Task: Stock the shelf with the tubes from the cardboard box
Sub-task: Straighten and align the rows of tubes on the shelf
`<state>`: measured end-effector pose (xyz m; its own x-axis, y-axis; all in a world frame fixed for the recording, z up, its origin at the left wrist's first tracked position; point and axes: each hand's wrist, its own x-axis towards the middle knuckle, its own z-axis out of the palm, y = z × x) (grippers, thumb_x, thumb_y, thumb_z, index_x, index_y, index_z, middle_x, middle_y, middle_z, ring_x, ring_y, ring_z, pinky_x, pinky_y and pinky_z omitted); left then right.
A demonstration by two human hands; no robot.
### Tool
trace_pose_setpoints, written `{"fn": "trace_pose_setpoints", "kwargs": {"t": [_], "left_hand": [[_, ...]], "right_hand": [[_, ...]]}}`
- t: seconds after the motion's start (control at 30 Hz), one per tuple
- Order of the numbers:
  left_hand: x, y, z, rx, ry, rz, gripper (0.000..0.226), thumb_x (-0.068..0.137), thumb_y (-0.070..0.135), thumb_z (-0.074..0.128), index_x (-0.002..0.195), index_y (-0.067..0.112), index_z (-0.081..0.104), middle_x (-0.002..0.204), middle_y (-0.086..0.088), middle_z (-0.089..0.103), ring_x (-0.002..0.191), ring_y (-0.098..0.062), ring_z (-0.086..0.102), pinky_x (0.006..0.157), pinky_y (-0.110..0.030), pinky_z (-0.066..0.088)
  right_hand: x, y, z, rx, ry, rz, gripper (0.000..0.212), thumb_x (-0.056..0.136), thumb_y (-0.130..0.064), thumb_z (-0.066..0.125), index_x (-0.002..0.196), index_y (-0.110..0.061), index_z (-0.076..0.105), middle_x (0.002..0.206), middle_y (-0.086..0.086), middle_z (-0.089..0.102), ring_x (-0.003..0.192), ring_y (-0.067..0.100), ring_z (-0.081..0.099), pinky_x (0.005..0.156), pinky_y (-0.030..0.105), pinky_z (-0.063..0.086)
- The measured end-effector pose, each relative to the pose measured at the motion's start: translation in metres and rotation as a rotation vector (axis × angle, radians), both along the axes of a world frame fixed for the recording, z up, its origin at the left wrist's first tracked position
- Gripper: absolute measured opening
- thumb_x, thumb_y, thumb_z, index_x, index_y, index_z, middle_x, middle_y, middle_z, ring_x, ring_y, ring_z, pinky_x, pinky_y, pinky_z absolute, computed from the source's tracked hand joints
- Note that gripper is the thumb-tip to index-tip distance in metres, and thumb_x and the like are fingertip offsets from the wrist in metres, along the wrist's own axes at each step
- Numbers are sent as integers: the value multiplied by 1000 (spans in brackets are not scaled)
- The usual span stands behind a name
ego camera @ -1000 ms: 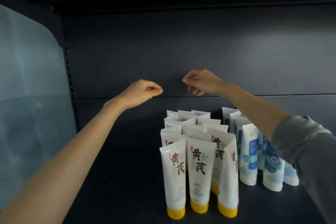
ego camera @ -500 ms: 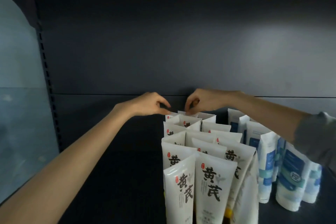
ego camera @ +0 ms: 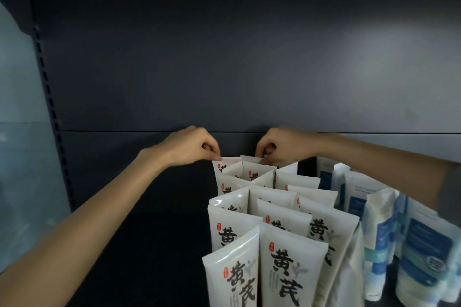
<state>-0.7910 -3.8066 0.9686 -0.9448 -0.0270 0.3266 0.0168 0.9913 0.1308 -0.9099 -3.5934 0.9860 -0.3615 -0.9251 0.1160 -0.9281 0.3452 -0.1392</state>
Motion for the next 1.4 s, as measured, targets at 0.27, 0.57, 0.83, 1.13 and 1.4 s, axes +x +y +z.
{"fn": "trace_pose_setpoints", "kwargs": {"t": [0.27,0.57,0.83,1.13,1.4], "left_hand": [[3,-4,-5,-103,87,5,12,87,41,63,92,34,71,73,18,53,71,1,51,56,-22,32],[3,-1,-7,-57,120,-3,14,86,40,64,93,31,72,78,17,54,71,1,51,58,-21,33],[1,0,-14,1,139,-23,9,82,39,68,85,31,71,81,15,53,74,-1,51,62,-23,33],[2,0,-20,48,191,-22,12,84,39,66,89,30,73,84,17,53,76,2,49,62,-23,33],[4,2,-22,68,216,-33,14,85,36,65,92,27,73,82,19,50,74,2,47,63,-23,31]], "right_hand": [[-2,-5,-1,-9,27,0,13,85,-22,68,95,-16,72,55,-25,54,58,-18,48,54,7,36],[1,9,25,0,-10,-24,21,87,-26,67,104,-14,67,47,-28,53,49,-12,47,51,5,35],[-14,42,17,99,-66,-109,24,89,-30,62,101,-11,72,81,-15,63,71,-1,56,66,8,41],[-20,42,12,11,13,-62,11,87,-19,67,86,-11,74,57,-19,56,56,-12,52,56,3,38],[-30,49,10,1,68,-43,7,86,-18,68,82,-16,72,72,-14,61,63,-9,54,60,2,39]]}}
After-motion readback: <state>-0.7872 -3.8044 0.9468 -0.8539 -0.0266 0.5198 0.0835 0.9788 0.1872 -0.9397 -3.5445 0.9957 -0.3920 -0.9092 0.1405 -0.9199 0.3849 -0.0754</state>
